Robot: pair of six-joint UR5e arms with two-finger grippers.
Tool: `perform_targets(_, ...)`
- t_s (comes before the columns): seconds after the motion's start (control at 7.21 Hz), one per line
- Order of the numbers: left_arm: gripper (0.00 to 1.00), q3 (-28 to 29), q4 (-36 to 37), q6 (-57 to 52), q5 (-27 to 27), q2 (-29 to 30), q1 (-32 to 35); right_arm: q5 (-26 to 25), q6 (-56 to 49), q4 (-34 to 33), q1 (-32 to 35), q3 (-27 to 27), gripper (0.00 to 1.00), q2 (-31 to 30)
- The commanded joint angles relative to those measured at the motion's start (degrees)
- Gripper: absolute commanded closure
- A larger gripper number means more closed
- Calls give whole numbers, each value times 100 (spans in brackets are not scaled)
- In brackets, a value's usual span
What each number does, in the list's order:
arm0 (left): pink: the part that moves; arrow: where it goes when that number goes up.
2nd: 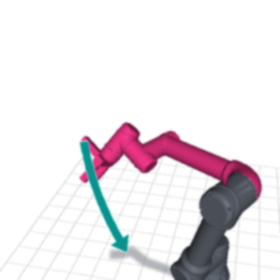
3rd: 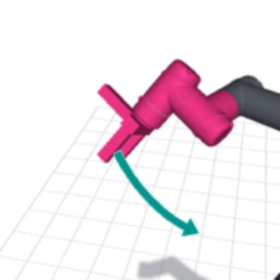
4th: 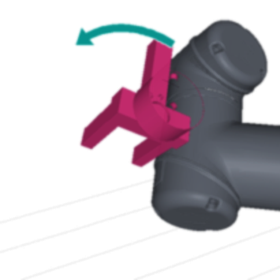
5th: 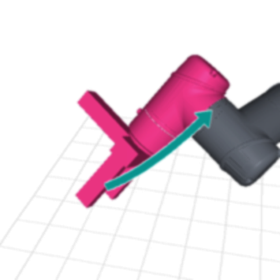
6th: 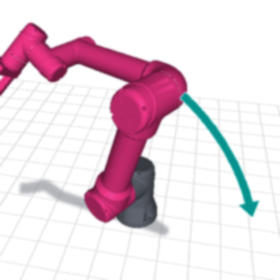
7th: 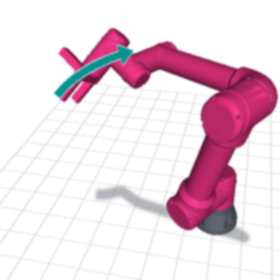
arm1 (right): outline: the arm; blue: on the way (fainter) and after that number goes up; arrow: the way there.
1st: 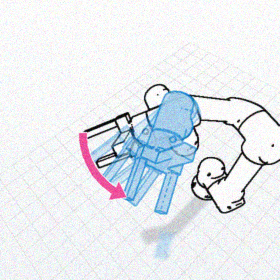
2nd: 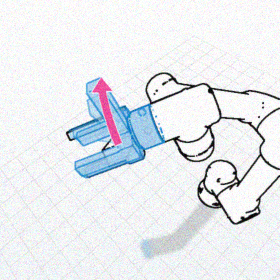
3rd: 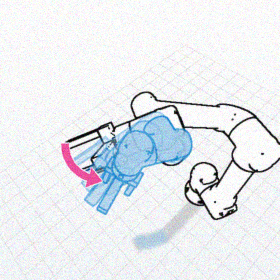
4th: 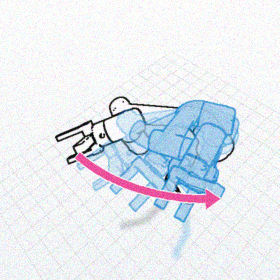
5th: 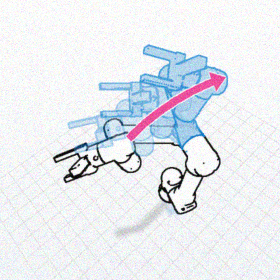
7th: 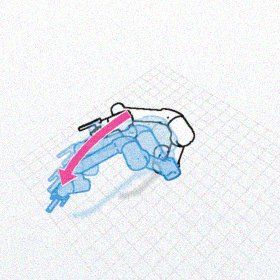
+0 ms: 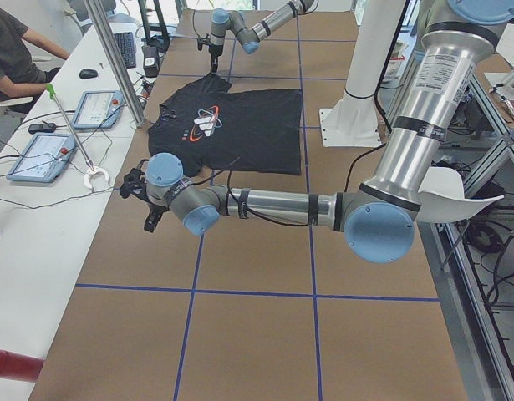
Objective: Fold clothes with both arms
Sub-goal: 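Grasp the sleeve with the right gripper and fold it inward over the body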
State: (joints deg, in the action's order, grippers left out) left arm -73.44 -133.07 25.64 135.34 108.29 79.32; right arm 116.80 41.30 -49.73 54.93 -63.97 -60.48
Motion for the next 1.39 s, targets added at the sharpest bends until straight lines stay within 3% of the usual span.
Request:
perform_targets(0.0, 0, -3, -8, 2, -16, 8, -4, 18, -17, -54, -9, -10, 94, 1)
perform_targets(0.14, 0, -12, 0, 2, -16, 16, -4, 36, -17, -89, 0, -19, 100, 18)
perform_targets(0.42, 0, -3, 0, 20, -16, 87, -4, 88, 79, -72, 79, -80, 100, 114)
perform_targets(0.69, 1, 5, 9, 11, -25, 122, -4, 735, 106, -726, 333, -107, 100, 823)
perform_targets(0.83, 1, 5, 9, 20, -25, 131, -4, 756, 115, -1105, 282, -115, 100, 1149)
perform_targets(0.97, 1, 5, 0, 11, -25, 122, -4, 609, 193, -1274, -14, -107, 100, 1439)
perform_targets(1.25, 1, -4, 0, -32, -25, 113, 5, -146, 560, -1704, -551, -28, 100, 1950)
